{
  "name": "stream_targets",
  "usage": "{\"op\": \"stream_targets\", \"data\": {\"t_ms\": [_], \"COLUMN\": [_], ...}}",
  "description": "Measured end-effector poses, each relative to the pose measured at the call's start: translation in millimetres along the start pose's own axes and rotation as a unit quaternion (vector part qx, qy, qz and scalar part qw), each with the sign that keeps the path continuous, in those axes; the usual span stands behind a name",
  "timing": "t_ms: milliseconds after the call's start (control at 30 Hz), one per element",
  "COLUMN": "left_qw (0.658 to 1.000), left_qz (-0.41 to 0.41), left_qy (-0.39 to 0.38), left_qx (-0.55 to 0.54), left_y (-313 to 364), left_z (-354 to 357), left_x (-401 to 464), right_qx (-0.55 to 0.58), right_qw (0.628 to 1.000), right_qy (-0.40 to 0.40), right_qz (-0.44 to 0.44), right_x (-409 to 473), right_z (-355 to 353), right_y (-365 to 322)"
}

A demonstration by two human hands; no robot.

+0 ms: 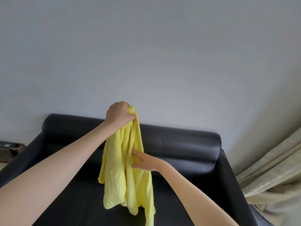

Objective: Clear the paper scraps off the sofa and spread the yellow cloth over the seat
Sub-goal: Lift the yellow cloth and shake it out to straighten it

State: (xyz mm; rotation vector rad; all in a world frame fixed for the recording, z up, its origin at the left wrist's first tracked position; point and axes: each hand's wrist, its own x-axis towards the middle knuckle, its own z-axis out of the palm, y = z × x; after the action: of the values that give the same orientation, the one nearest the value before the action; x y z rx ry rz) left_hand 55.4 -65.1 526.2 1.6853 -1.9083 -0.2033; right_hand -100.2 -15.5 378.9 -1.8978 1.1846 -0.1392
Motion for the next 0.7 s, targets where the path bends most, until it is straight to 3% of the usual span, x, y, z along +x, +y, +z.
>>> {"op": "stream_targets", "data": {"t_ms": [100, 233, 333, 567, 700], "left_qw": [1.0, 0.999, 0.998, 0.998, 0.999], "left_qz": [0.007, 0.01, 0.02, 0.03, 0.028], "left_qy": [0.008, 0.017, 0.016, 0.023, 0.006], "left_qx": [-0.005, -0.036, -0.057, -0.05, -0.045], "left_y": [3.9, 8.8, 15.8, 19.9, 20.8], "left_z": [-2.5, -5.2, -5.7, -10.4, -6.7], "left_x": [1.6, 4.7, 6.5, 10.3, 8.8], "right_qx": [0.087, 0.223, 0.294, 0.257, 0.101], "right_qw": [0.99, 0.944, 0.928, 0.954, 0.975], "right_qy": [0.088, 0.227, 0.219, 0.14, 0.193], "right_qz": [-0.064, -0.09, -0.067, -0.067, -0.042], "right_x": [1.4, 1.6, 1.4, -7.8, -11.0], "right_z": [-0.8, -13.7, -27.1, -43.0, -49.7], "right_y": [-6.4, -13.1, -20.0, -19.8, -11.4]}}
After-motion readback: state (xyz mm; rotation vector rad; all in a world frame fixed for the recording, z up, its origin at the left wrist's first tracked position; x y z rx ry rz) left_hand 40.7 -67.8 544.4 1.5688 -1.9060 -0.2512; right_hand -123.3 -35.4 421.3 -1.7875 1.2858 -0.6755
